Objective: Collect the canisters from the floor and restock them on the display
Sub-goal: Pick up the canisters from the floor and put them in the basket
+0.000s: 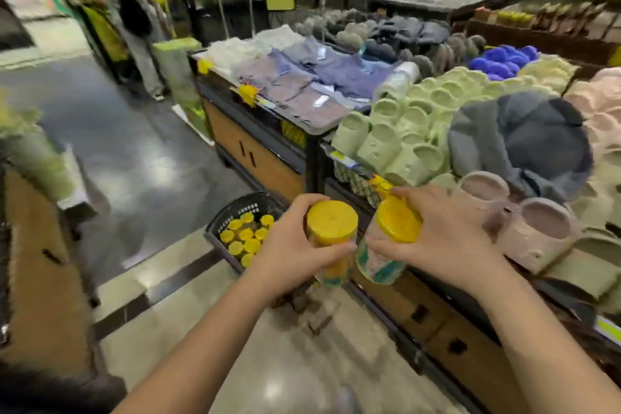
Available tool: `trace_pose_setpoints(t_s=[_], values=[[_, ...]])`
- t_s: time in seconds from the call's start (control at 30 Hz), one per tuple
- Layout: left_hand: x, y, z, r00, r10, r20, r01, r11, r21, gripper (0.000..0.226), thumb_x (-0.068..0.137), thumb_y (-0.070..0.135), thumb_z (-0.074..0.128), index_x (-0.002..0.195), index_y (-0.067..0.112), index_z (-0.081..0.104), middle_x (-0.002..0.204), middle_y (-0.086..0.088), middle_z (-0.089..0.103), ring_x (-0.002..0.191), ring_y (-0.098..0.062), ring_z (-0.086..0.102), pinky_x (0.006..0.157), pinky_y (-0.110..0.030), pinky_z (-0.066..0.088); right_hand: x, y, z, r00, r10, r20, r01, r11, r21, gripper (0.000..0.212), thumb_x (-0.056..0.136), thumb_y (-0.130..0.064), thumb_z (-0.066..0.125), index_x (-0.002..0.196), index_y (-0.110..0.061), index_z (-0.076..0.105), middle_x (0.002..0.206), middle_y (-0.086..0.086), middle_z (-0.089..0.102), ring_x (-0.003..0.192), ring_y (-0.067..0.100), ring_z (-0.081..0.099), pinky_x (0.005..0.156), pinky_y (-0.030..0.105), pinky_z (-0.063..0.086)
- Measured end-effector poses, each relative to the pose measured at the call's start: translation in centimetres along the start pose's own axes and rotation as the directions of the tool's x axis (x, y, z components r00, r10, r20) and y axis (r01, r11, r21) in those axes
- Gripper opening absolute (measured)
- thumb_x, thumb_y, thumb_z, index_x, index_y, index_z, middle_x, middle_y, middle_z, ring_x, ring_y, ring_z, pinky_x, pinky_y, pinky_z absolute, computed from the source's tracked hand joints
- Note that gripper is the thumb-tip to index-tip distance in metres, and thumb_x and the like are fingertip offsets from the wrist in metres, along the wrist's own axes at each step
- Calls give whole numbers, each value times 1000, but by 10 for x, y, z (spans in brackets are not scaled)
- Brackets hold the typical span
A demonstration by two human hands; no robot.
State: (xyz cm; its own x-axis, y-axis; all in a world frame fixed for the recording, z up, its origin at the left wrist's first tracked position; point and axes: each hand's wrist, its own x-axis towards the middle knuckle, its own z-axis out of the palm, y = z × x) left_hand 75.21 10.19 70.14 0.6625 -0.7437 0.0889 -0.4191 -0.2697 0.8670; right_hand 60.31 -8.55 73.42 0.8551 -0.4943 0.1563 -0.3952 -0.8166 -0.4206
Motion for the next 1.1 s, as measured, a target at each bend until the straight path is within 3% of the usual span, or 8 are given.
trace_pose_setpoints(t_s=[0.13, 0.37, 0.5, 0.6, 0.7, 0.8, 0.97, 1.1], values=[[35, -36, -33, 980, -112, -163, 116, 993, 19, 73, 65, 57, 88, 126, 46, 49, 116, 23, 62, 106, 3, 61, 92, -34, 55, 80, -18, 31, 985, -148, 89, 142, 988, 66, 84, 72, -70, 72, 145, -41, 42, 137, -17, 44, 125, 8, 49, 95, 37, 49], [85, -80, -85, 892, -254, -374, 277, 961, 8, 69, 65, 48, 92, 121, 41, 52, 106, 35, 59, 99, 9, 60, 88, -28, 56, 205, -49, 74, 917, -356, 182, 334, 932, 143, 87, 72, -67, 75, 147, -39, 40, 137, -16, 42, 119, 13, 55, 87, 39, 51], [107, -106, -115, 838, -305, -452, 328, 944, -30, 68, 66, 47, 91, 122, 39, 52, 104, 28, 63, 96, 10, 61, 83, -24, 55, 259, -76, 106, 872, -442, 209, 416, 895, 159, 82, 76, -67, 72, 146, -38, 40, 136, -17, 41, 115, 12, 57, 83, 36, 50], [128, -137, -143, 808, -339, -483, 348, 935, -74, 68, 66, 46, 92, 121, 41, 52, 105, 27, 62, 95, 7, 62, 81, -37, 61, 300, -99, 137, 846, -474, 244, 446, 880, 165, 81, 77, -68, 71, 146, -38, 39, 138, -17, 40, 116, 12, 57, 84, 35, 49], [151, -177, -172, 785, -378, -491, 383, 919, -96, 69, 65, 48, 92, 120, 42, 51, 105, 30, 59, 94, 6, 62, 78, -40, 62, 341, -120, 175, 821, -491, 293, 462, 871, 164, 81, 77, -69, 68, 146, -39, 37, 138, -17, 40, 114, 13, 58, 83, 36, 51], [179, -224, -201, 762, -417, -495, 422, 900, -109, 69, 62, 48, 92, 116, 43, 49, 103, 23, 60, 94, 2, 62, 78, -34, 60, 382, -141, 214, 813, -478, 332, 453, 878, 155, 79, 79, -68, 69, 146, -38, 38, 138, -18, 41, 112, 11, 59, 84, 37, 54], [235, -297, -237, 766, -467, -442, 491, 869, -68, 67, 68, 39, 92, 118, 36, 48, 106, 17, 58, 93, 13, 56, 69, -5, 43, 453, -163, 282, 808, -445, 387, 429, 894, 131, 76, 81, -65, 67, 146, -37, 37, 134, -19, 39, 108, 8, 56, 72, 29, 47], [273, -355, -250, 755, -495, -431, 529, 847, -47, 66, 65, 39, 91, 116, 38, 49, 105, 18, 59, 95, 6, 58, 73, -13, 45, 497, -164, 335, 813, -425, 398, 414, 903, 118, 69, 84, -62, 66, 142, -34, 42, 132, -16, 43, 108, 10, 57, 70, 28, 48]])
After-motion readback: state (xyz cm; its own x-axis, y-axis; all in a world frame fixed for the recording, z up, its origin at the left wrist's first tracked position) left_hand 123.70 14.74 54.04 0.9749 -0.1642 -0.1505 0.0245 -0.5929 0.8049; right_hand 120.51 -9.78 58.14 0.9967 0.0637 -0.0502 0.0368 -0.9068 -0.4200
